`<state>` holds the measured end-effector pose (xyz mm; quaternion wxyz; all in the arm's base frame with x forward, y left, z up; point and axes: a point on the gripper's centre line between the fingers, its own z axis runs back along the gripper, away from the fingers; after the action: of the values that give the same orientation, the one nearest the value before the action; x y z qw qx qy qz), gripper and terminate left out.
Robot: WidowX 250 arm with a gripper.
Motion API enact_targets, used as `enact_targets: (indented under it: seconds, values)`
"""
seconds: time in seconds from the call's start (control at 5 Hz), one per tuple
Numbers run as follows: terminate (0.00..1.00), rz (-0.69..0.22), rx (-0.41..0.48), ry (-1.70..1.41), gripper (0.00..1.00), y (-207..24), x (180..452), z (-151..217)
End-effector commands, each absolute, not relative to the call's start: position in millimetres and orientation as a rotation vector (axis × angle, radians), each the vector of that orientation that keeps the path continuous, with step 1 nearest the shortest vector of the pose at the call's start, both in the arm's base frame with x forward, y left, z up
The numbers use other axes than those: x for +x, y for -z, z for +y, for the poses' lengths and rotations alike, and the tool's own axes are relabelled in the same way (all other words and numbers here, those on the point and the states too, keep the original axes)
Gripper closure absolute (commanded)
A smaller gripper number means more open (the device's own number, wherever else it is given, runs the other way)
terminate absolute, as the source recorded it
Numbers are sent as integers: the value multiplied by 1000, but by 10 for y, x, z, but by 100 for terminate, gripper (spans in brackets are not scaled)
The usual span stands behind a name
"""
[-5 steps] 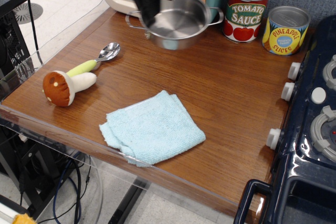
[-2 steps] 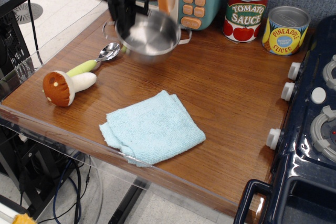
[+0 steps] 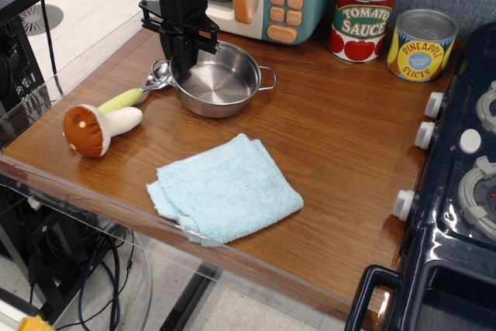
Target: Move the pot to the right of the spoon
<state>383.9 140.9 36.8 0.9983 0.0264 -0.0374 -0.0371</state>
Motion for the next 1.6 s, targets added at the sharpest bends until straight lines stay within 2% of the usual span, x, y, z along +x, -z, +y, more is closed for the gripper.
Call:
enact_targets:
  seconds: [0.0,0.6,0.8,1.2,1.4]
  values:
    - [0,-93,23,65,0,-461,3823,1409]
    - [0,-83,48,60,0,-515,3810,1387]
    - [0,-98,64,49,0,-627,3805,1414]
    - [0,-194,62,39,0,-1173,3773,1479]
    - [0,-241,89,8,0,-1410,3669,1516]
